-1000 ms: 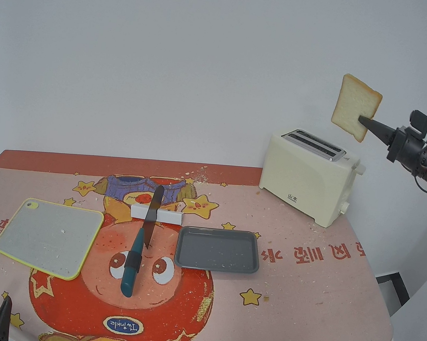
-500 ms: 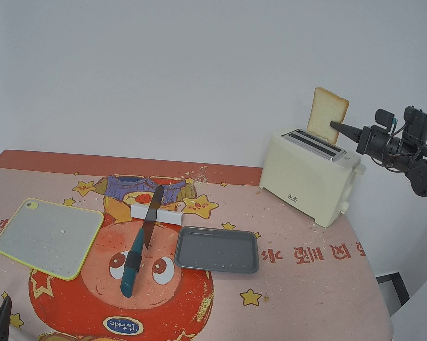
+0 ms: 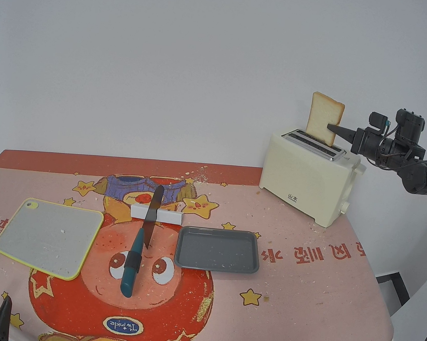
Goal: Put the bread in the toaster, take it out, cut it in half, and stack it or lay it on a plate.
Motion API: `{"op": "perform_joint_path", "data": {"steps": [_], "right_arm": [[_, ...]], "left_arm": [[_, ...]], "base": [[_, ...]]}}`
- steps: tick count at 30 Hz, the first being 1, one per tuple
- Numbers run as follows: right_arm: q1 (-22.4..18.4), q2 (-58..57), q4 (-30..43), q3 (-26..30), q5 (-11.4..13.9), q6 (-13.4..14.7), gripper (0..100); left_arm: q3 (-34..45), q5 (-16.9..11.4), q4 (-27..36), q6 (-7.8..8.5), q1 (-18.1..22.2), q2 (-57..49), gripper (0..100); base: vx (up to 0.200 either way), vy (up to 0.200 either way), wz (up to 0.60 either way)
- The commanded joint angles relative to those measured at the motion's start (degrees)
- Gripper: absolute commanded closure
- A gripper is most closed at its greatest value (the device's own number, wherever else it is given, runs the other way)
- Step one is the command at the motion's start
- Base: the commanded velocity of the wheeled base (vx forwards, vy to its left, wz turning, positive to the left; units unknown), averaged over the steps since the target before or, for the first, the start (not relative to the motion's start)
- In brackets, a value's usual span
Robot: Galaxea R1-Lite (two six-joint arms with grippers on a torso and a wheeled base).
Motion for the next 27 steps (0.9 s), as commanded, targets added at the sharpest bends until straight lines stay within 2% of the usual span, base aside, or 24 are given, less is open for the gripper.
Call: {"op": "perform_joint_path", "data": {"steps": [1,4,8,27], "right_arm": [[-0.2,1.5,-0.1,-0.3,-0.5,0.0,100],[-0.2,2.1,-0.1,-0.6,-2.1,0.0,100],[-0.4,3.6,0.0,-2.2,-2.5,0.0,100],[0.0,4.1,-0.2,-0.6,-2.1,-0.2,100]], "left_arm": [[1.0,0.0,0.0,0.01,0.0,-0.9,0],[1.0,0.0,0.0,-0.08,0.0,-0.9,0],[1.0,0.0,0.0,-0.08,0.0,-0.9,0],[1.0,0.0,0.0,-0.08,0.0,-0.9,0]], "base": [[0.000,0.000,0.00],[0.000,0.000,0.00],[0.000,0.000,0.00],[0.000,0.000,0.00]]}}
